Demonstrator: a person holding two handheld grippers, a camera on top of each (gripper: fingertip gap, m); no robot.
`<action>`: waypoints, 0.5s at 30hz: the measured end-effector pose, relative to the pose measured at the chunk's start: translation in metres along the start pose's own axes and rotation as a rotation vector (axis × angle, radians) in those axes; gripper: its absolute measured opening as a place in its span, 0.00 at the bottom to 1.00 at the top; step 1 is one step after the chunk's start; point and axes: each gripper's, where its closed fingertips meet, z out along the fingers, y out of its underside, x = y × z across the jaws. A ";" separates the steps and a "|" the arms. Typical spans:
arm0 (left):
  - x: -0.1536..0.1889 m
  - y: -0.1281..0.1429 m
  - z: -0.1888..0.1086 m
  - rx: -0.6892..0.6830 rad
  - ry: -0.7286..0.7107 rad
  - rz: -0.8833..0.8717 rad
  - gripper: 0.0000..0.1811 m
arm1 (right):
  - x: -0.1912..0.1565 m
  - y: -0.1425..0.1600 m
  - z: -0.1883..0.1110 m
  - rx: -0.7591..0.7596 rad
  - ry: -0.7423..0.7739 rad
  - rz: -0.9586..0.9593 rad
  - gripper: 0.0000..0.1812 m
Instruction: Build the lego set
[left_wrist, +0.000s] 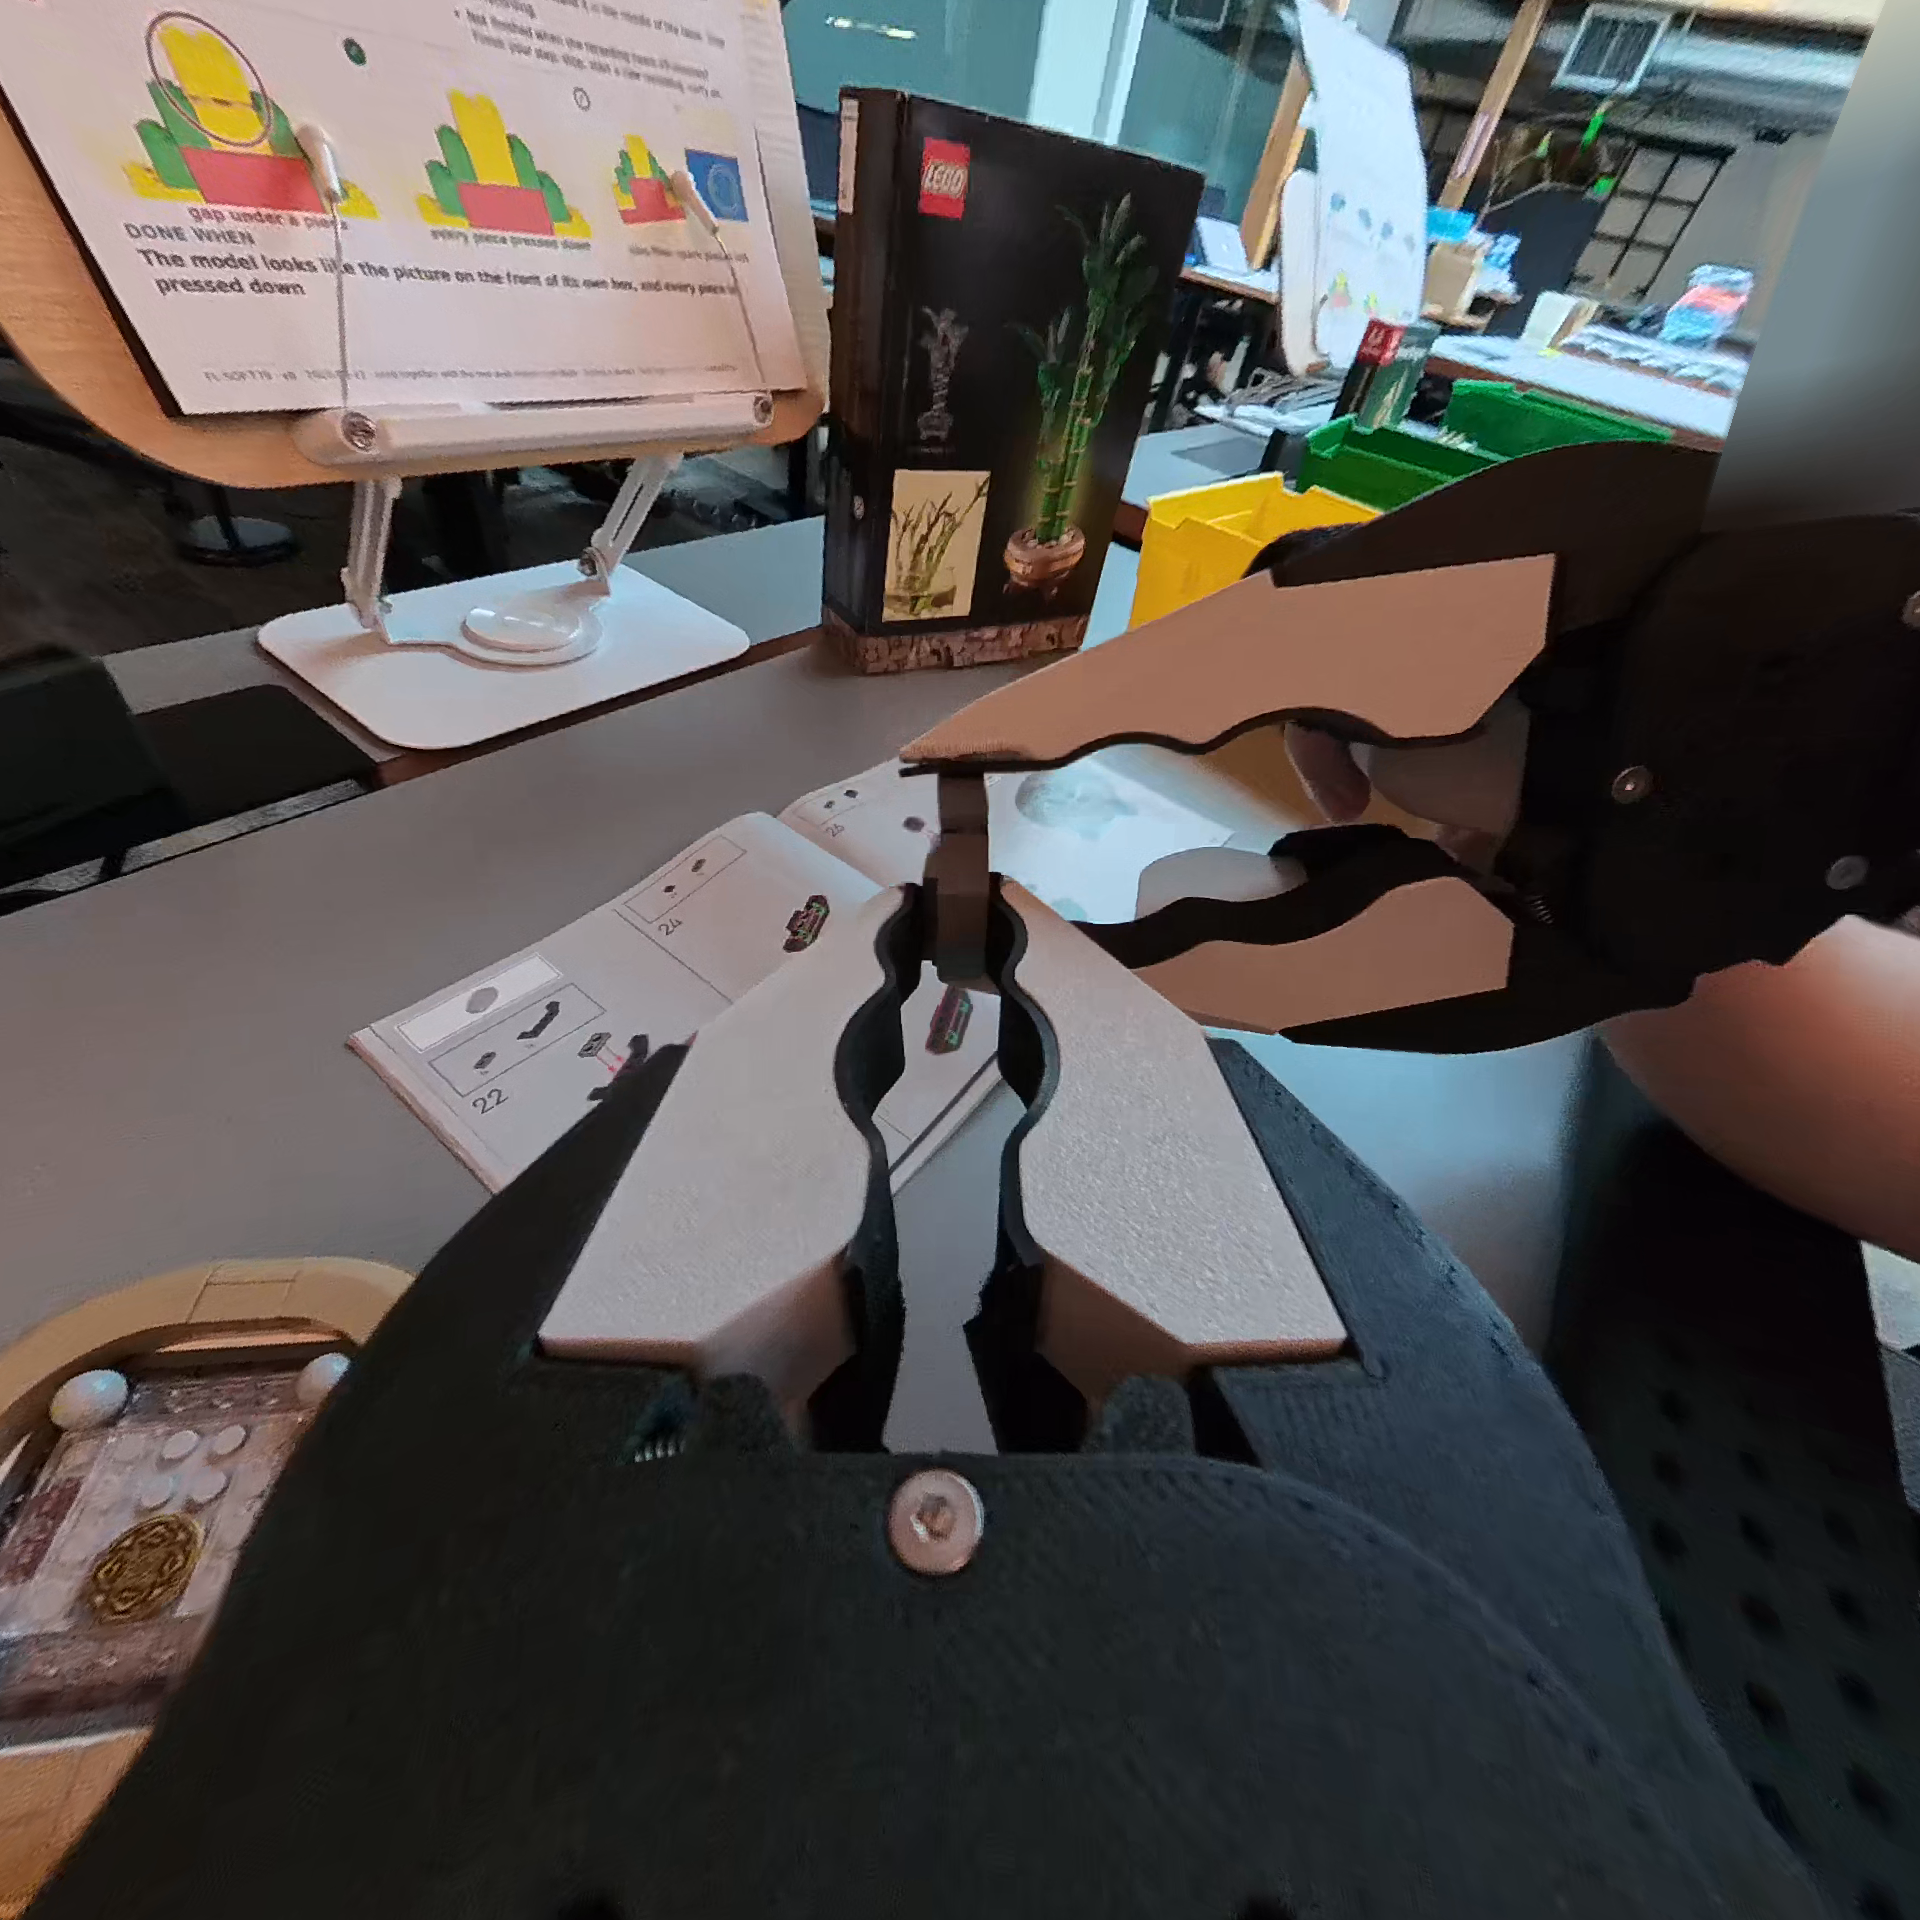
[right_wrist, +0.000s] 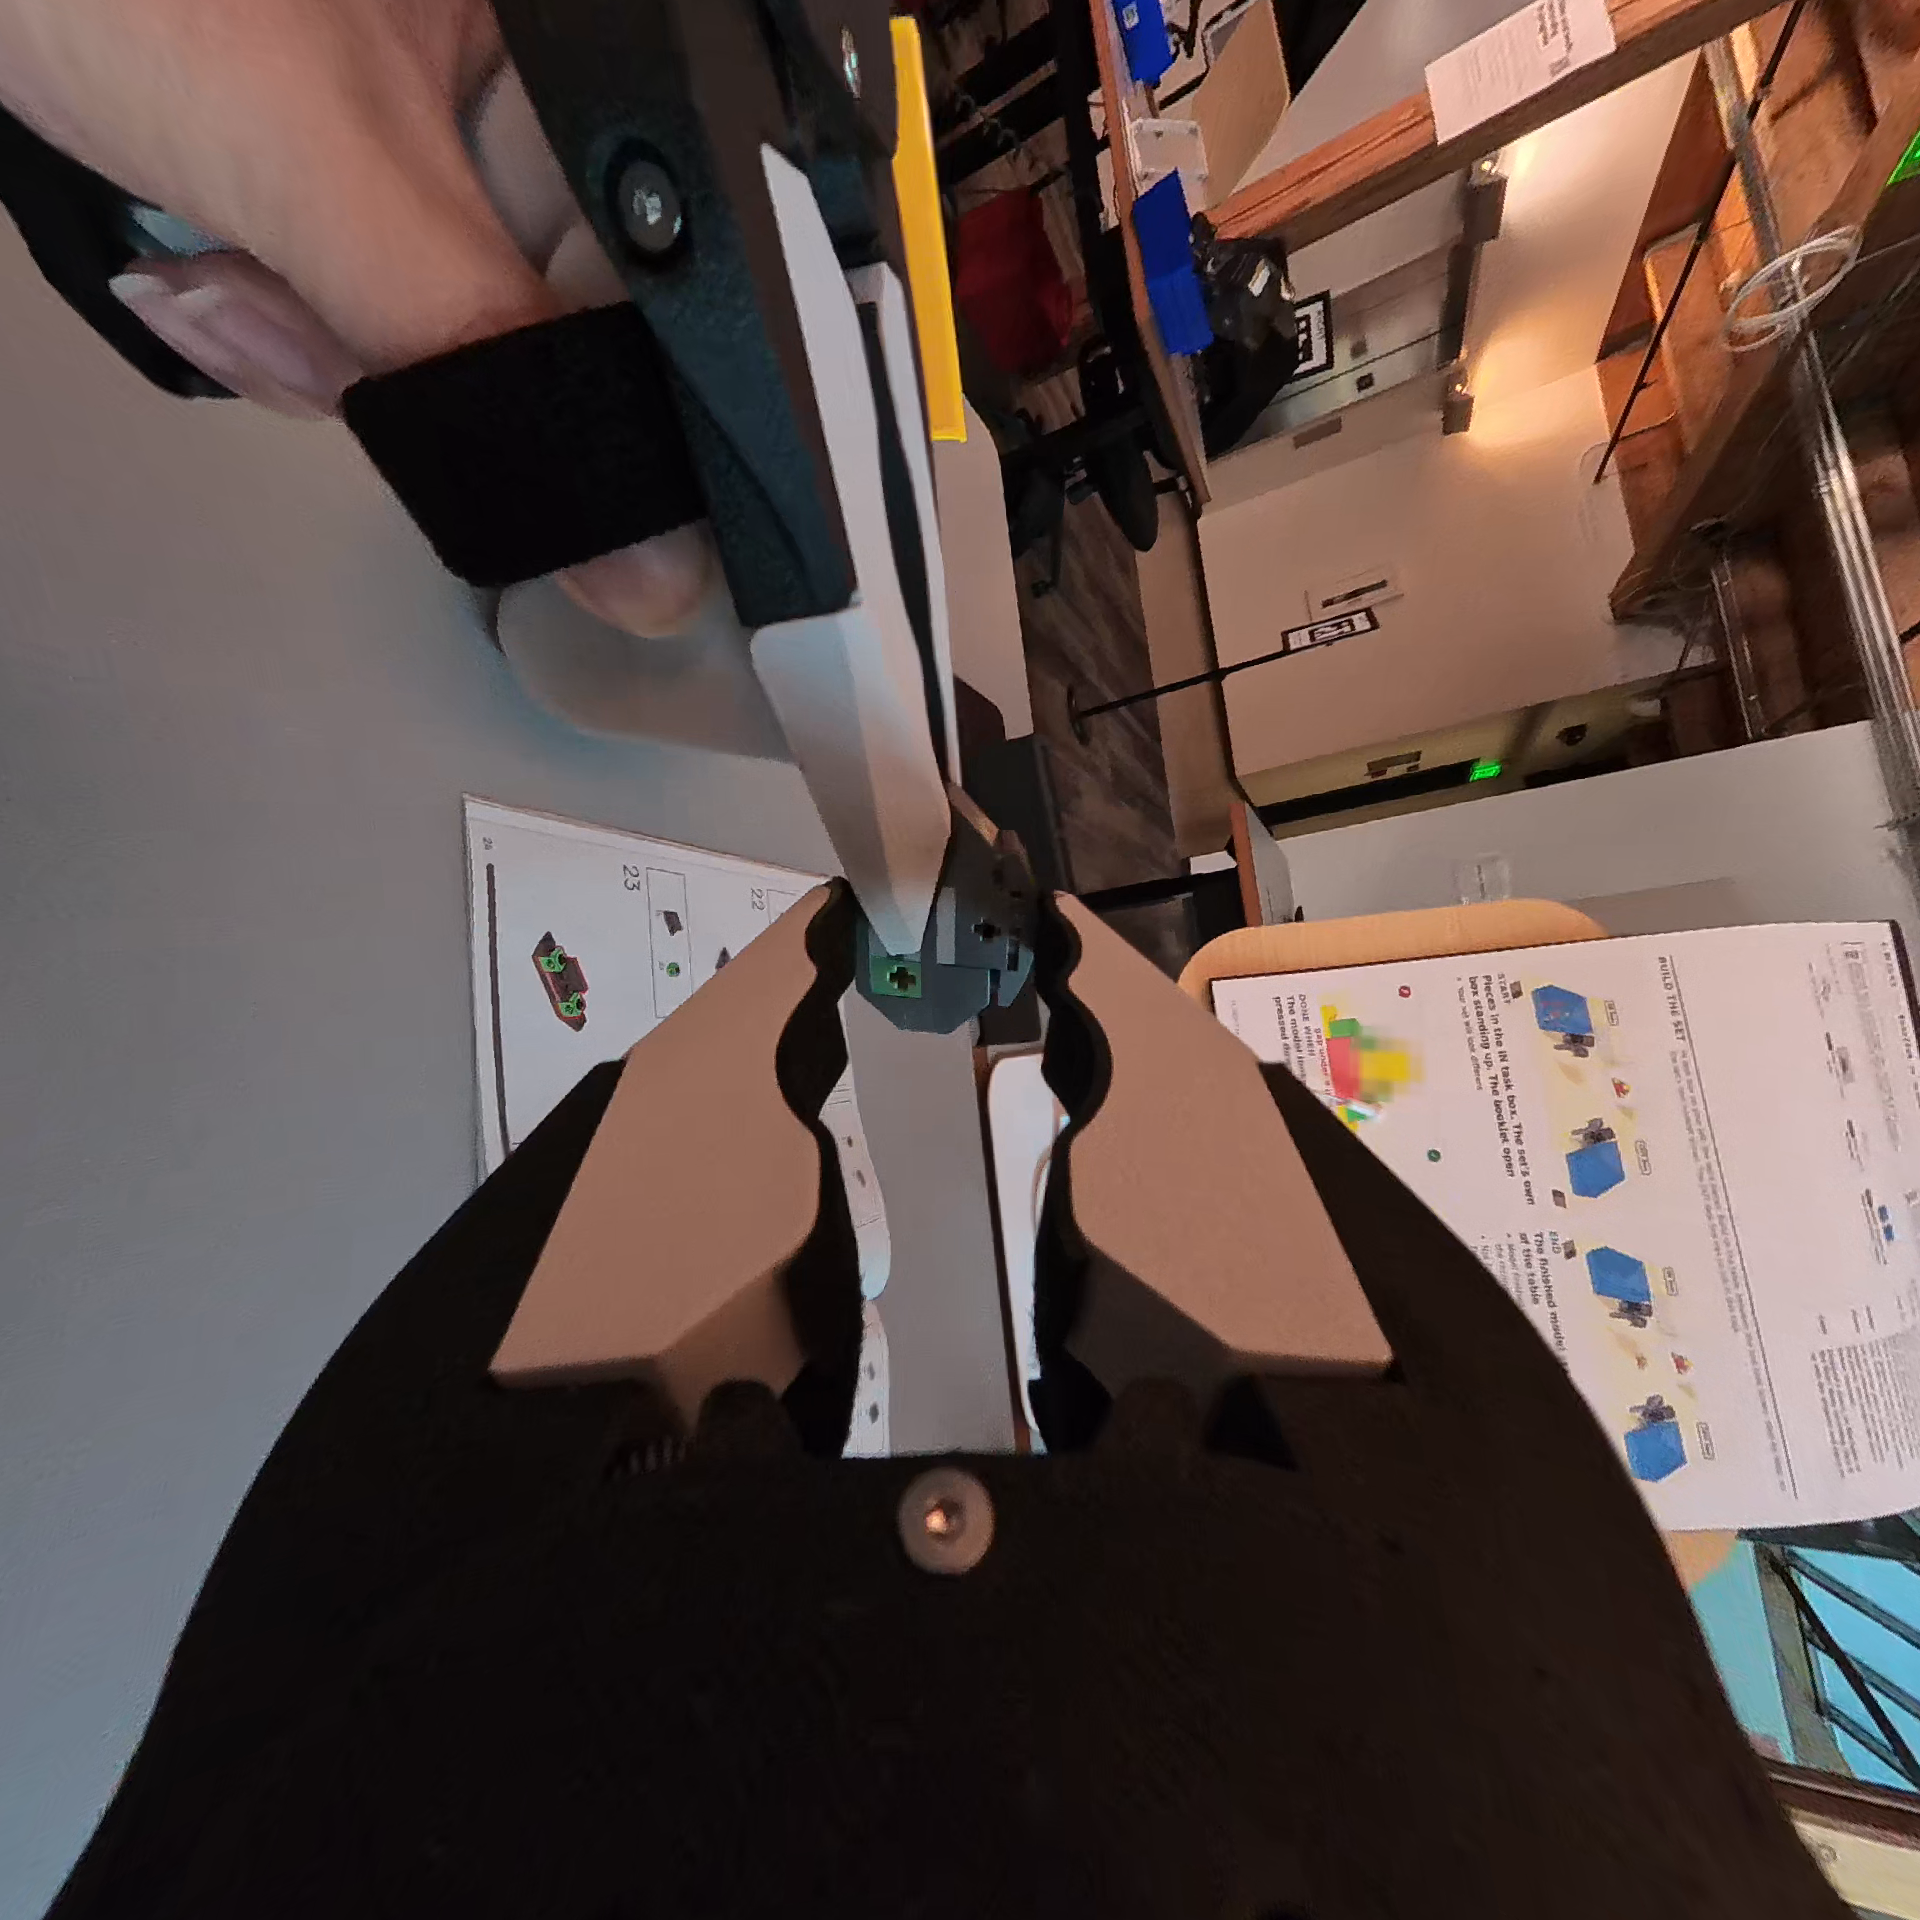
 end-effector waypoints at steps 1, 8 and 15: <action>0.000 0.001 0.000 0.003 0.011 -0.003 0.05 | -0.001 0.000 0.000 -0.009 -0.012 0.001 0.18; 0.000 0.006 0.003 -0.022 0.020 0.005 0.05 | -0.007 -0.005 0.001 -0.012 -0.029 -0.029 0.19; 0.006 -0.001 -0.002 0.008 0.126 -0.125 0.05 | -0.003 -0.012 -0.004 0.034 -0.020 -0.051 0.18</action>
